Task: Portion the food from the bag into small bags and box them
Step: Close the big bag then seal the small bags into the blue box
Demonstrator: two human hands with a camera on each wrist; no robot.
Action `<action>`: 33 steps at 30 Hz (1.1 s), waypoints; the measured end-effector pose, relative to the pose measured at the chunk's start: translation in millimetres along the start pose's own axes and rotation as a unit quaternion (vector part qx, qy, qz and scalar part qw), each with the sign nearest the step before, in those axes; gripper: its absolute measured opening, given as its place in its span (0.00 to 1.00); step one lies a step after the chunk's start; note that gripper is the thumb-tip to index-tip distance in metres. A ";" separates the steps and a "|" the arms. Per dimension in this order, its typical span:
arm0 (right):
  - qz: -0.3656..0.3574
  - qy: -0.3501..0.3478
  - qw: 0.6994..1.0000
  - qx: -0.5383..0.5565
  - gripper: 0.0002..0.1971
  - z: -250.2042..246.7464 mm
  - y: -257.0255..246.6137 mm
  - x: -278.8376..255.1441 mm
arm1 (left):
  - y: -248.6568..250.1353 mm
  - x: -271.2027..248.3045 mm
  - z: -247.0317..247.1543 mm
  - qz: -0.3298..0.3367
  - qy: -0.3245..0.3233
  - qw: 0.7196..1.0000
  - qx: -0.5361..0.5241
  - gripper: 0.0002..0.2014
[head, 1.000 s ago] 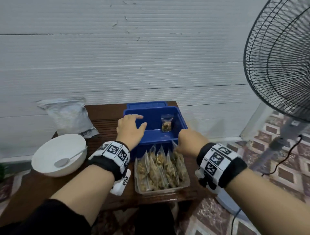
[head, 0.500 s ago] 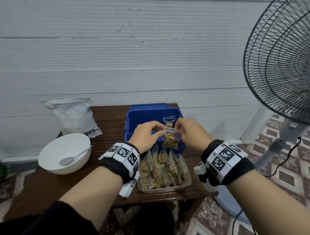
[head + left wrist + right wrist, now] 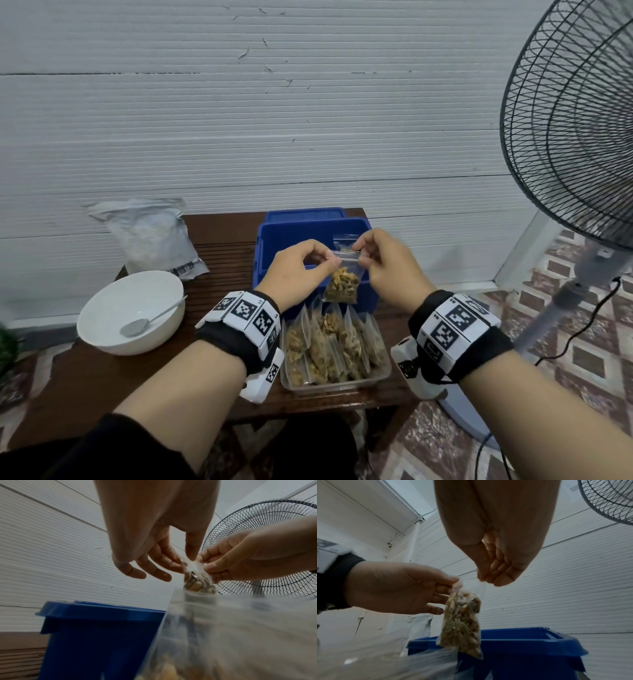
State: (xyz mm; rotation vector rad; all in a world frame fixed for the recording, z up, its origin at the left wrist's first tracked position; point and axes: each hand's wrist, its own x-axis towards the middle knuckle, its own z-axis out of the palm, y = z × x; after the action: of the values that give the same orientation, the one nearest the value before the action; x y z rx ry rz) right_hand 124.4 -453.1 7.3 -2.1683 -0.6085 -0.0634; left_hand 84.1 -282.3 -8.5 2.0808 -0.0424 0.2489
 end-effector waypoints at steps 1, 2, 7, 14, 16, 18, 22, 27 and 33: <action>-0.003 0.004 1.000 0.002 0.09 0.4 1.6 -0.1 | 0.3 0.1 0.9 0.003 0.000 1.000 0.002 0.04; -0.006 0.004 1.000 0.003 0.10 0.9 2.8 -0.1 | 0.5 0.2 1.3 0.008 -0.001 1.000 0.005 0.03; -0.005 -0.024 0.999 -0.021 0.02 -0.2 3.7 0.5 | 0.1 2.0 1.0 0.019 -0.004 1.000 0.021 0.02; -0.027 -0.010 0.999 -0.037 0.06 -3.6 4.4 5.7 | -2.0 4.8 0.2 -0.007 0.003 1.000 0.019 0.01; -0.029 -0.015 0.999 -0.038 0.06 -4.2 3.7 6.6 | -2.9 6.3 -0.8 -0.007 0.012 1.000 0.024 0.03; -0.030 -0.030 0.998 -0.039 0.04 -5.2 1.7 8.2 | -2.9 7.5 -2.1 -0.005 0.014 0.999 0.029 0.04; -0.030 -0.060 0.996 -0.062 0.08 -9.4 -0.7 17.7 | -1.9 9.1 -4.3 0.001 0.002 1.000 0.021 0.02; -0.009 -0.079 0.994 -0.079 0.06 -24.8 -8.9 44.7 | -10.2 18.1 -25.5 -0.046 0.049 0.998 0.005 0.04; -0.010 -0.159 0.963 -0.219 0.01 -31.4 -16.2 97.7 | -45.3 32.8 -54.3 -0.131 0.121 0.981 0.075 0.07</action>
State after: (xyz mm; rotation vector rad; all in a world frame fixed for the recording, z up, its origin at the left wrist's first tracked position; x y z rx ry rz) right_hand 208.4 -429.4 63.7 -2.6280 -0.8633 0.1564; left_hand 113.6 -210.4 -14.8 2.1625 0.4069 0.3506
